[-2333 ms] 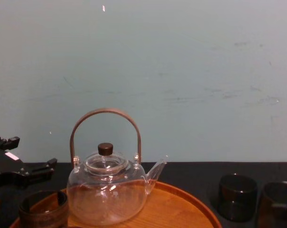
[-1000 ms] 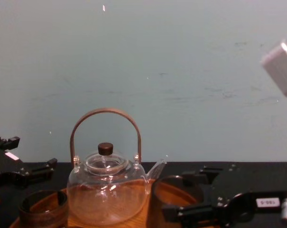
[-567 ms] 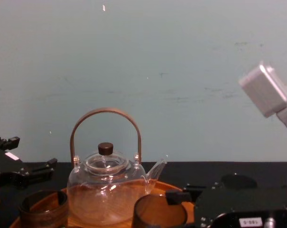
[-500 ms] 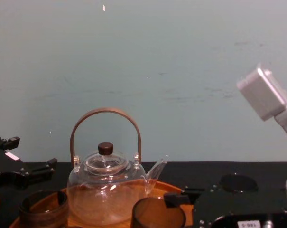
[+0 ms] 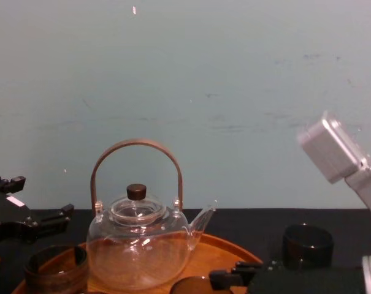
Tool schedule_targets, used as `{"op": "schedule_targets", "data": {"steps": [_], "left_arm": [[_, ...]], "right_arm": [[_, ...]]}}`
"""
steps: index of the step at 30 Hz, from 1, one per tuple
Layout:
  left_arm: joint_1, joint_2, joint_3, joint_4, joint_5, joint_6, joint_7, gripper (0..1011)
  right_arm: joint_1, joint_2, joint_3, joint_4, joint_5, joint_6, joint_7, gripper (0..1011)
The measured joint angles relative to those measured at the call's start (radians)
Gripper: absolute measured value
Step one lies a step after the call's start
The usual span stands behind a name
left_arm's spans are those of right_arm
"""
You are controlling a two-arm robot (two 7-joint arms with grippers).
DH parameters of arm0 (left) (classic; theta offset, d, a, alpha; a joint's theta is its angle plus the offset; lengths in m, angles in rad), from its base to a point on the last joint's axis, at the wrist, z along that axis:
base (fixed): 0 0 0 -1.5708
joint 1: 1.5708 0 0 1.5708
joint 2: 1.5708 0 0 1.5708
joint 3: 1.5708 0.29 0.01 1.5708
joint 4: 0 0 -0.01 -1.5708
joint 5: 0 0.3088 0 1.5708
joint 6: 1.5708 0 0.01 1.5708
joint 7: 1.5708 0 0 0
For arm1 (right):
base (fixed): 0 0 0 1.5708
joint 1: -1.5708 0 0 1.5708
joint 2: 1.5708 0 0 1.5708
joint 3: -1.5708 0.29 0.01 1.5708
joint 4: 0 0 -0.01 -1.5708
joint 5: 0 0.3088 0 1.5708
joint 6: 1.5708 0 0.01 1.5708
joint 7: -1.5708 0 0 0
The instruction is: Pick up the glass from the table and place it on the tray.
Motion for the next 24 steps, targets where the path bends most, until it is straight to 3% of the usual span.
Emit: {"op": "schedule_targets", "data": {"steps": [24], "left_arm": [[0.000,0.000,0.000,0.000,0.000,0.000,0.000,1001]], "right_arm": [[-0.007,-0.003,-0.008,0.019,-0.027,-0.016,-0.013,901]]}}
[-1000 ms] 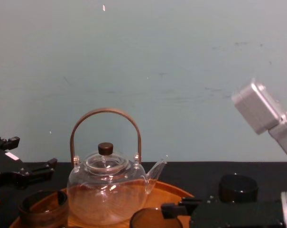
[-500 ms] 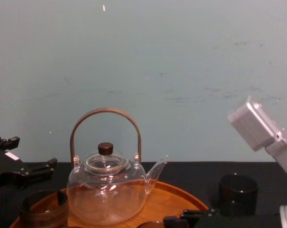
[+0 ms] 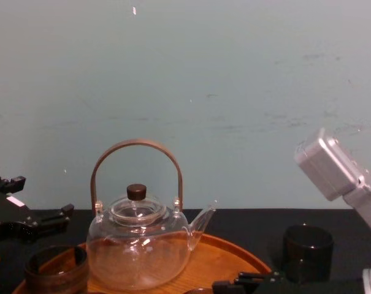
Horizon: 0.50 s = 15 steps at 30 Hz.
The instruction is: Pick up the glass from the table and place it on the tray.
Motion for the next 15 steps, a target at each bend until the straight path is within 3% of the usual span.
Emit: {"op": "schedule_targets", "data": {"steps": [4,6,15], "left_arm": [[0.000,0.000,0.000,0.000,0.000,0.000,0.000,1002],[0.000,0.000,0.000,0.000,0.000,0.000,0.000,1001],[0.000,0.000,0.000,0.000,0.000,0.000,0.000,1001]], "right_arm": [[0.000,0.000,0.000,0.000,0.000,0.003,0.000,932],[0.000,0.000,0.000,0.000,0.000,0.003,0.001,1002],[0.001,0.000,0.001,0.000,0.002,0.005,0.002,1002]]}}
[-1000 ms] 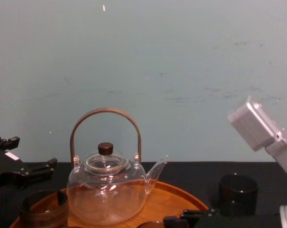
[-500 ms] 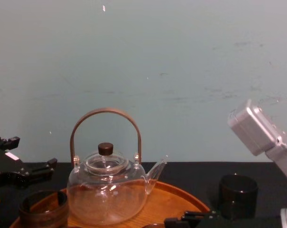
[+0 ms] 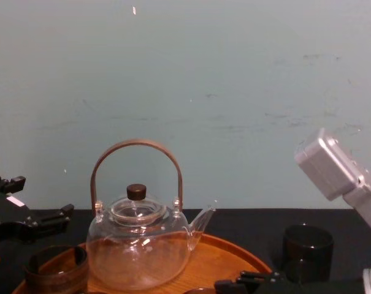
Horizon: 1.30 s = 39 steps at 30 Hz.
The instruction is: Pick up the glass from the table and place it on the tray.
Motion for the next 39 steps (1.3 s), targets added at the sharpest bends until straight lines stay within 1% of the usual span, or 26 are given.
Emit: {"op": "schedule_targets", "data": {"steps": [7,12,16,17,21,24,26,27,30,31,33,34,39], "left_arm": [[0.000,0.000,0.000,0.000,0.000,0.000,0.000,1001],[0.000,0.000,0.000,0.000,0.000,0.000,0.000,1001],[0.000,0.000,0.000,0.000,0.000,0.000,0.000,1001],[0.000,0.000,0.000,0.000,0.000,0.000,0.000,1001],[0.000,0.000,0.000,0.000,0.000,0.000,0.000,1001],[0.000,0.000,0.000,0.000,0.000,0.000,0.000,1001],[0.000,0.000,0.000,0.000,0.000,0.000,0.000,1001],[0.000,0.000,0.000,0.000,0.000,0.000,0.000,1001],[0.000,0.000,0.000,0.000,0.000,0.000,0.000,1001],[0.000,0.000,0.000,0.000,0.000,0.000,0.000,1001],[0.000,0.000,0.000,0.000,0.000,0.000,0.000,1001],[0.000,0.000,0.000,0.000,0.000,0.000,0.000,1001],[0.000,0.000,0.000,0.000,0.000,0.000,0.000,1001]], "right_arm": [[0.000,0.000,0.002,-0.001,0.003,0.000,0.003,1002],[-0.015,0.024,0.022,-0.023,0.033,-0.013,0.028,1002],[-0.040,0.061,0.041,-0.061,0.061,-0.027,0.043,1002],[-0.050,0.076,0.049,-0.076,0.071,-0.031,0.045,1002],[-0.072,0.108,0.064,-0.106,0.087,-0.039,0.048,1002],[-0.103,0.150,0.081,-0.141,0.103,-0.049,0.052,1002],[-0.116,0.168,0.091,-0.155,0.111,-0.053,0.052,1002],[-0.129,0.183,0.100,-0.168,0.118,-0.056,0.050,1002],[-0.153,0.207,0.119,-0.187,0.131,-0.060,0.041,1002],[-0.166,0.221,0.133,-0.198,0.140,-0.064,0.035,1002],[-0.182,0.237,0.148,-0.209,0.149,-0.069,0.030,1002],[-0.198,0.252,0.161,-0.221,0.156,-0.075,0.025,1002],[-0.242,0.288,0.203,-0.249,0.175,-0.090,0.003,1002]]}}
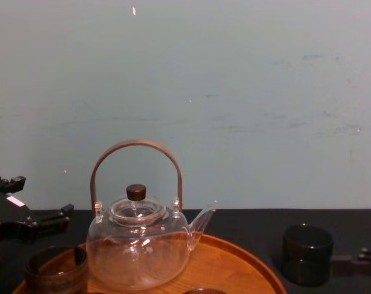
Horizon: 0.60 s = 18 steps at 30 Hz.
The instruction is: Pick up the glass from the table and place it on the tray.
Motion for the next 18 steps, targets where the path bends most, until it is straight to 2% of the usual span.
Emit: {"op": "schedule_targets", "data": {"steps": [3,7,9,11,13,18], "left_arm": [[0.000,0.000,0.000,0.000,0.000,0.000,0.000,1001],[0.000,0.000,0.000,0.000,0.000,0.000,0.000,1001],[0.000,0.000,0.000,0.000,0.000,0.000,0.000,1001],[0.000,0.000,0.000,0.000,0.000,0.000,0.000,1001],[0.000,0.000,0.000,0.000,0.000,0.000,0.000,1001],[0.000,0.000,0.000,0.000,0.000,0.000,0.000,1001]], "right_arm": [[-0.027,0.010,0.030,-0.011,0.009,-0.003,-0.029,1002],[-0.053,0.006,0.069,-0.016,0.013,0.013,-0.092,1002],[-0.061,-0.009,0.092,-0.012,0.012,0.043,-0.144,1002],[-0.061,-0.013,0.095,-0.010,0.012,0.049,-0.154,1002],[-0.056,-0.032,0.110,0.004,0.008,0.080,-0.191,1002],[-0.032,-0.065,0.122,0.039,-0.005,0.118,-0.223,1002]]}}
